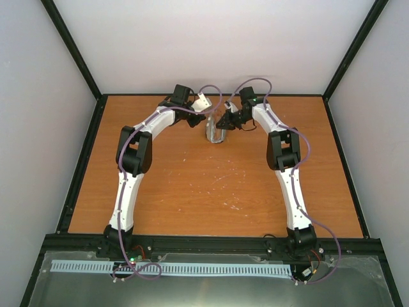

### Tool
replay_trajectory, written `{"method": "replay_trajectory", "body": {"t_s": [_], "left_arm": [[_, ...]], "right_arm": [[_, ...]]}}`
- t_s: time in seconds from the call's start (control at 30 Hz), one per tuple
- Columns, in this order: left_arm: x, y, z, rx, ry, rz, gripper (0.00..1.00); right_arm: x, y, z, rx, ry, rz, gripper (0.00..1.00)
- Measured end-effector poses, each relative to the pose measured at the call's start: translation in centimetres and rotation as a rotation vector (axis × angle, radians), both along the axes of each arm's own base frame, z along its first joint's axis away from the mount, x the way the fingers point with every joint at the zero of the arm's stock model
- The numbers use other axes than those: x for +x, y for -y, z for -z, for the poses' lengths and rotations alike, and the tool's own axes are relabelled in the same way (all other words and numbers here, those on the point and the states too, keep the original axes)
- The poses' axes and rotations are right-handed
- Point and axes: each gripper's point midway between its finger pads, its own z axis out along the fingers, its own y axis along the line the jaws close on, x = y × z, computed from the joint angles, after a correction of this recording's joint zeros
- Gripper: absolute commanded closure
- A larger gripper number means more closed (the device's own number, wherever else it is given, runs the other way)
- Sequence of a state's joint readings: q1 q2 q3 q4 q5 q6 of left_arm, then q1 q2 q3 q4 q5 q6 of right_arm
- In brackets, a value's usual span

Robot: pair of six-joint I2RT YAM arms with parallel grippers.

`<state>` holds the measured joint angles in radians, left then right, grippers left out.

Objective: Organize the sunglasses
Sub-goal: Place the sunglasses in the sunglasses case.

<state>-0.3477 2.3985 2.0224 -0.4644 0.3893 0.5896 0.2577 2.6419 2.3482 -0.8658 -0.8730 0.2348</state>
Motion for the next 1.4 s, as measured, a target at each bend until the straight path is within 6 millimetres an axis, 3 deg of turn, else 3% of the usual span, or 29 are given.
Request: {"method": "replay_trajectory", "body": {"t_s": [0.2, 0.5, 0.77, 1.13, 1.3, 1.4], "left_arm": [[-0.1, 0.1, -0.1, -0.012, -0.009, -0.001, 0.82], [-0.2, 0.4, -0.2, -0.033, -0.023, -0.003, 0.83], [-0.3, 0.5, -0.2, -0.038, -0.026, -0.001, 0.82], [-0.5, 0.8, -0.3, -0.046, -0.030, 0.009, 0.82], [-0.6, 1.3, -0.6, -0.057, -0.030, 0.017, 0.82], [-0.6, 1.6, -1.0, -0.066, -0.027, 0.022, 0.82]], "right_arm": [[0.2, 0.5, 0.5, -0.009, -0.047, 0.046, 0.96], [0.6, 2.0, 1.5, 0.041, -0.151, 0.153, 0.95], [1.0, 2.3, 1.6, 0.036, -0.167, 0.188, 0.76], [1.1, 2.9, 2.0, -0.003, -0.165, 0.208, 0.65], [1.1, 3.4, 1.6, -0.027, -0.159, 0.219, 0.66], [1.1, 3.7, 1.4, -0.042, -0.153, 0.226, 0.73]]}}
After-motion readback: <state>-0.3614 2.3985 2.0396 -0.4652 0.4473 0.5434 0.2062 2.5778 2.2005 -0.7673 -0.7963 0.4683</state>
